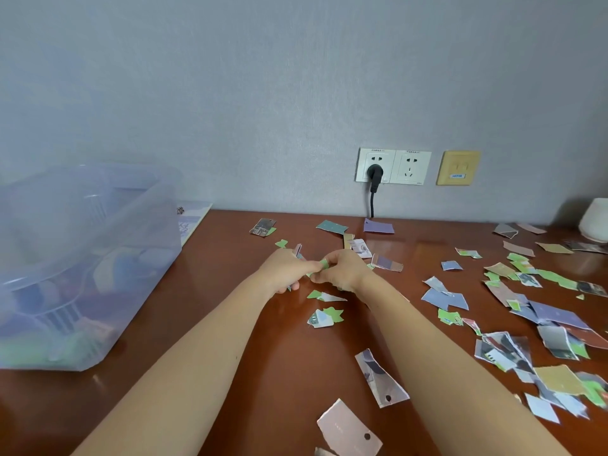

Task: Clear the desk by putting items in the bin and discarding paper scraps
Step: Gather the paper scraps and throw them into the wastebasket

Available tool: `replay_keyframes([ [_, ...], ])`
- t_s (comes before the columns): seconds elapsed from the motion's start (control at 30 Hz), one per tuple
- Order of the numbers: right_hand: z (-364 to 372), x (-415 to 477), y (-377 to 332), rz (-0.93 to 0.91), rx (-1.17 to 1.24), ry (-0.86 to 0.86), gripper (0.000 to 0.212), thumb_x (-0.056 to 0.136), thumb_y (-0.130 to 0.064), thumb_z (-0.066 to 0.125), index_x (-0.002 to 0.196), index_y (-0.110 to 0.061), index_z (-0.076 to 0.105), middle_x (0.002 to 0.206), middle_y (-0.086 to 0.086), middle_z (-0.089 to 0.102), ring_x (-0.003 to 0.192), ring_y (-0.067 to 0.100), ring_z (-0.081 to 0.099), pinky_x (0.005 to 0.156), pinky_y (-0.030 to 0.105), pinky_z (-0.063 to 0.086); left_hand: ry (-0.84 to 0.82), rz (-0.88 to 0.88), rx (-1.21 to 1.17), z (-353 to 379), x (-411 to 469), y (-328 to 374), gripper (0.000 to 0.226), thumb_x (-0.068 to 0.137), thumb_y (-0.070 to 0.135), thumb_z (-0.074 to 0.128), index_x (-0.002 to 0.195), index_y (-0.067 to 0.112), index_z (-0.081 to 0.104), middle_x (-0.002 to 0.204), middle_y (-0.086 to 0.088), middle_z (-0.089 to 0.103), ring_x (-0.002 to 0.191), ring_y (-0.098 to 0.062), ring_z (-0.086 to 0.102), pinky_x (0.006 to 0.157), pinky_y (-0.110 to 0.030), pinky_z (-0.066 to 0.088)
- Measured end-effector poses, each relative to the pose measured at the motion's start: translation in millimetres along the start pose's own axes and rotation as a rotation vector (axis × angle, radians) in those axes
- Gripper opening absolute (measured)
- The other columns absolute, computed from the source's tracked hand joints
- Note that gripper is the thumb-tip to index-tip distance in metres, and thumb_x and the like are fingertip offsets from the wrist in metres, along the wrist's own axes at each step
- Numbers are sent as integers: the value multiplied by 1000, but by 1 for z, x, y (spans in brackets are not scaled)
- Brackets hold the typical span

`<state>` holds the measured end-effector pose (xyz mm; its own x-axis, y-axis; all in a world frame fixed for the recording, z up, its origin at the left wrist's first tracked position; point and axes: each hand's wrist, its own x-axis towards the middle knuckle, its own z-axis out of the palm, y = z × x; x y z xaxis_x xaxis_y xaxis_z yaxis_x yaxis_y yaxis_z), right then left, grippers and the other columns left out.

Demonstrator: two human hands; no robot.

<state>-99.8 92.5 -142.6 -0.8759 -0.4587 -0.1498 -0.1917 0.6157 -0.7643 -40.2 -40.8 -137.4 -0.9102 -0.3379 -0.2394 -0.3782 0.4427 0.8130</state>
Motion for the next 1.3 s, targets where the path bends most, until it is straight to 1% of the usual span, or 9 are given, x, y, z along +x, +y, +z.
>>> replay_keyframes([
  [0.17,-7,-17,-5,-34,43,-34,9,85,-10,68,93,-14,66,84,0,60,74,13,52,63,22,41,134,164,-92,9,-8,-12,26,83,35,63,69,19,47,61,2,45,55,-17,44,60,-32,37],
  [0.33,-8,-31,-5,-54,-132,35,16,79,-17,67,70,-29,64,82,-9,65,92,17,64,88,36,53,119,99,-337,8,-22,-11,9,88,22,52,95,16,53,82,0,67,60,-14,60,44,-22,37],
  [0.5,-5,-43,-2,-14,-240,-54,14,77,-21,72,87,-26,64,80,-9,61,82,11,62,78,25,51,48,-8,-483,4,-38,-8,20,96,12,40,115,11,45,88,-6,63,65,-15,62,44,-18,41],
  [0.63,-4,-47,-2,-6,-224,-67,13,81,-19,73,91,-21,65,78,-9,57,83,13,58,73,24,44,56,-14,-254,6,-38,-6,24,96,17,33,119,16,41,78,-4,45,57,-12,44,40,-19,33],
  [0.77,-6,-49,-5,-8,-202,-97,7,83,-13,72,84,-17,67,75,-5,58,72,9,55,62,19,43,-36,138,210,12,-38,-3,25,92,17,36,77,5,51,66,-16,28,51,-19,35,51,-32,33],
  [0.9,-7,-47,-2,-26,-195,-104,6,81,-10,73,87,-13,72,89,2,65,71,8,54,61,16,43,-110,177,492,14,-34,-1,28,87,23,59,111,7,59,97,-19,56,94,-35,59,86,-45,50],
  [1.03,-13,-48,0,-28,-167,-101,12,80,-8,75,90,-12,70,84,0,63,75,10,56,62,18,42,-118,201,546,12,-29,-1,26,88,29,63,110,14,62,111,-4,62,100,-24,61,86,-35,49],
  [1.17,-10,-45,-3,1,-218,-85,15,77,-11,77,92,-11,75,102,6,72,98,22,65,86,31,52,-70,210,555,15,-31,-1,28,93,25,54,116,9,63,126,-5,60,107,-24,60,88,-33,48],
  [1.3,-8,-44,-1,21,-201,-81,14,79,-12,76,93,-11,77,100,7,74,86,16,64,79,28,49,-7,233,527,15,-33,-5,30,89,28,63,113,11,57,103,-2,59,94,-21,58,81,-34,49],
])
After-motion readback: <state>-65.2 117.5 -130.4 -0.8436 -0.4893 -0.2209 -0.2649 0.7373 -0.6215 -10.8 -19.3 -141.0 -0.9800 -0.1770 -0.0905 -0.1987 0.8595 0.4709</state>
